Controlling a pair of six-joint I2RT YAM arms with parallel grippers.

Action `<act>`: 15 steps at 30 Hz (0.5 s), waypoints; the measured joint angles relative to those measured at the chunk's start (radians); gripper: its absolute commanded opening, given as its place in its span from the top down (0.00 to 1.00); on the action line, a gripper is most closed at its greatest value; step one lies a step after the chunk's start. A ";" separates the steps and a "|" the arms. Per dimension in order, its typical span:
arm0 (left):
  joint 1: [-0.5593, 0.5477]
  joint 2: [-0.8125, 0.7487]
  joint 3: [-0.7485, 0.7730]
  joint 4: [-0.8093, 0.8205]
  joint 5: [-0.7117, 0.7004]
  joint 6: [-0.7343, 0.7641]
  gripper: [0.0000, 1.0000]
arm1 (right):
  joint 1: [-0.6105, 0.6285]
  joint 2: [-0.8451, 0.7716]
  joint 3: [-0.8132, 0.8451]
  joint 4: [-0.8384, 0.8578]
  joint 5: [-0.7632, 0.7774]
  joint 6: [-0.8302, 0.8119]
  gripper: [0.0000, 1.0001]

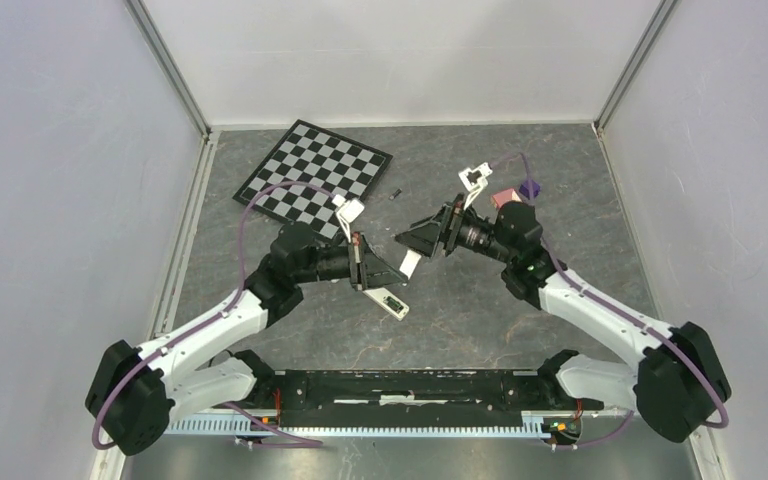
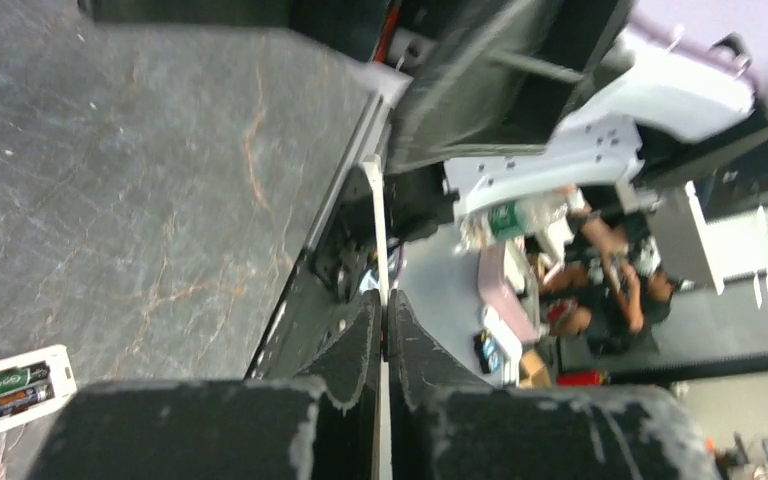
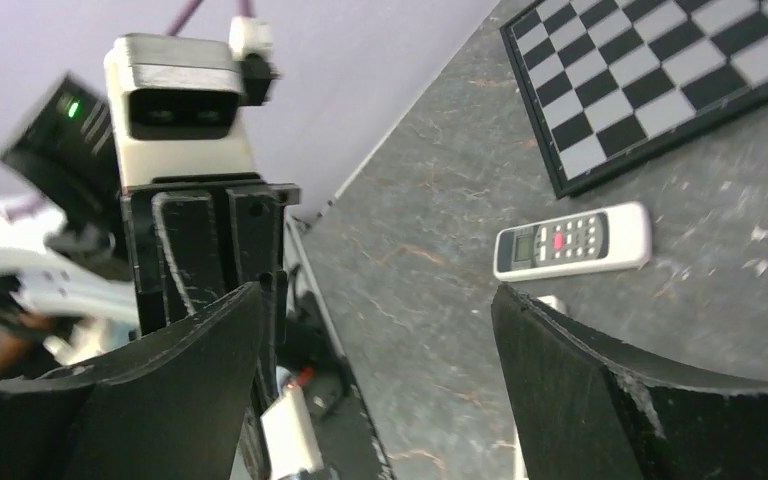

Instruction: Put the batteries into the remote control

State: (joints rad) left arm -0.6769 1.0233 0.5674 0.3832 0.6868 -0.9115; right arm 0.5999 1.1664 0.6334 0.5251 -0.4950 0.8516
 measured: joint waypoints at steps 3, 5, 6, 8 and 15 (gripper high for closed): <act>0.000 0.027 0.068 -0.156 0.078 0.146 0.98 | -0.006 -0.028 0.106 -0.169 -0.072 -0.217 0.14; 0.001 0.036 0.106 -0.271 0.104 0.248 0.98 | -0.006 -0.039 0.141 -0.256 -0.123 -0.322 0.17; 0.001 0.037 0.119 -0.314 0.110 0.283 0.98 | -0.006 -0.040 0.160 -0.316 -0.158 -0.386 0.17; 0.001 0.040 0.151 -0.407 0.131 0.365 0.98 | -0.006 -0.042 0.174 -0.406 -0.206 -0.475 0.18; 0.001 0.042 0.216 -0.579 0.181 0.536 0.98 | -0.006 -0.080 0.156 -0.578 -0.353 -0.644 0.33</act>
State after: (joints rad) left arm -0.6762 1.0649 0.7834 -0.1963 0.8677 -0.3759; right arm 0.5934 1.0866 0.7898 -0.0525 -0.8482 0.2077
